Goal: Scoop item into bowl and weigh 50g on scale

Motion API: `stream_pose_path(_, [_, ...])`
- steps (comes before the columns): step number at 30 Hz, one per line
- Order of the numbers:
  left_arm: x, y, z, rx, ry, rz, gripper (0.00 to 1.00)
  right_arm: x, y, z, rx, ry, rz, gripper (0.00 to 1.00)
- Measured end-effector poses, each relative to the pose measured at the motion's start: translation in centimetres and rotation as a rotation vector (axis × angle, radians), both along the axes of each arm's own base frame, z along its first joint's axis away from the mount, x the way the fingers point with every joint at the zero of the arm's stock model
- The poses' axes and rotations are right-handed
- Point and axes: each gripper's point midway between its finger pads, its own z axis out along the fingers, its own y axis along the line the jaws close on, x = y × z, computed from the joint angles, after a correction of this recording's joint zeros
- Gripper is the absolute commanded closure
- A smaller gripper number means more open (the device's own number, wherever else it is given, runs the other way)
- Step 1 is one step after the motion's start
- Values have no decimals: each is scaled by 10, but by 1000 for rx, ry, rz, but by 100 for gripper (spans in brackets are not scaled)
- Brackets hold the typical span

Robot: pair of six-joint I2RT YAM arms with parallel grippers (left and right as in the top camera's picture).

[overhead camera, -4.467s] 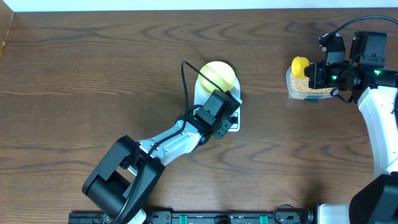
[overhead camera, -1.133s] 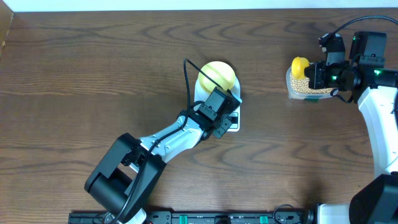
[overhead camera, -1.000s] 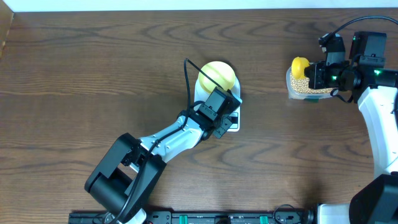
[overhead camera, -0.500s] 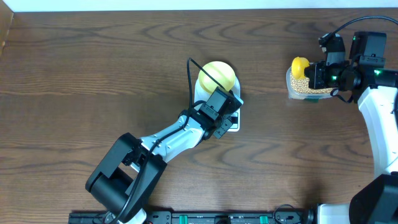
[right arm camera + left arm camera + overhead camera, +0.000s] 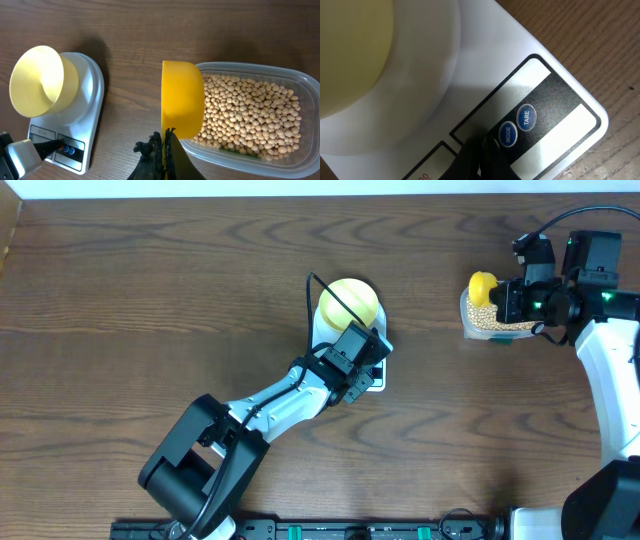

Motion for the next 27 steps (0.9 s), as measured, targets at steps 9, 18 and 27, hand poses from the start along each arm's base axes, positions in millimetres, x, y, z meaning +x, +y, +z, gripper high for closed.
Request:
stream_pose_path(9, [2,-3,1,-7,-17,-20,92,0,0,0,0,1,0,99])
stream_pose_path(18, [2,-3,1,-4,-21,-32,92,-2,0,-1,1,9,0,99])
stream_pose_path(27, [2,-4,2,-29,-7,-37,93,-2,0,-1,1,11,0,99])
